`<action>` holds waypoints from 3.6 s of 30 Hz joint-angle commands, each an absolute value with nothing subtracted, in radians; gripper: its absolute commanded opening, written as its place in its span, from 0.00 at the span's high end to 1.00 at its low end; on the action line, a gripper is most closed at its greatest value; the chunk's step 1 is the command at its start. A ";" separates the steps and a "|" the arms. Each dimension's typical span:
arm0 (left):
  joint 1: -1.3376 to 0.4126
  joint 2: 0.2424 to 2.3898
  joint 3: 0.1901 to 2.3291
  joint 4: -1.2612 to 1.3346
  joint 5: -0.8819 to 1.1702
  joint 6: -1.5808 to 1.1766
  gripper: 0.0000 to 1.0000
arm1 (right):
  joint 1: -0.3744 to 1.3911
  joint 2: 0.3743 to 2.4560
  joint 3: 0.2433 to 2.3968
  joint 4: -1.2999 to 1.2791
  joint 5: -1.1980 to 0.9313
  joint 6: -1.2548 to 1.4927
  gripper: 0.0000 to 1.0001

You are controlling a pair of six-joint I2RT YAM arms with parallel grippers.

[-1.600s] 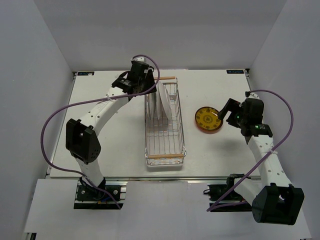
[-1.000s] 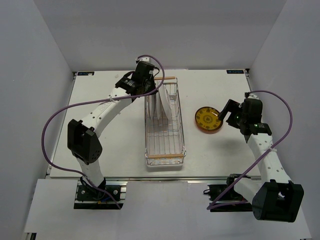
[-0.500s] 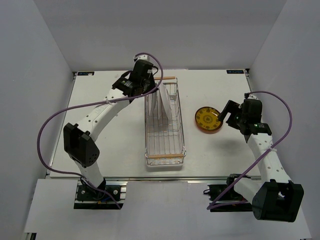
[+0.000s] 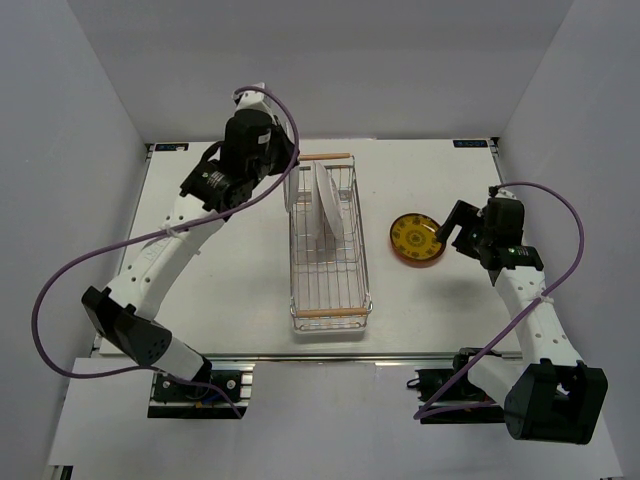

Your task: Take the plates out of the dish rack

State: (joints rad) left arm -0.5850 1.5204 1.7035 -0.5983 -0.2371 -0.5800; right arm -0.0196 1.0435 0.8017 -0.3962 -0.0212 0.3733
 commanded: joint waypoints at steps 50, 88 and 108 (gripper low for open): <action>-0.387 1.753 1.189 -0.347 -0.618 -0.291 0.64 | -0.023 1.048 0.793 -0.391 0.038 0.364 0.11; -0.437 1.373 1.276 -0.396 0.311 -0.258 0.02 | -0.023 1.026 0.795 -0.400 0.023 0.360 0.11; -0.537 1.569 1.423 -0.488 0.066 -0.249 0.13 | -0.021 1.039 0.793 -0.397 0.021 0.356 0.11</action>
State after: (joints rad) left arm -0.5152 1.5726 1.3724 -0.4793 0.1047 -0.2588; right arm -0.0196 1.0336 0.8017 -0.4030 0.0231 0.3660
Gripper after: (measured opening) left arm 0.878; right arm 0.889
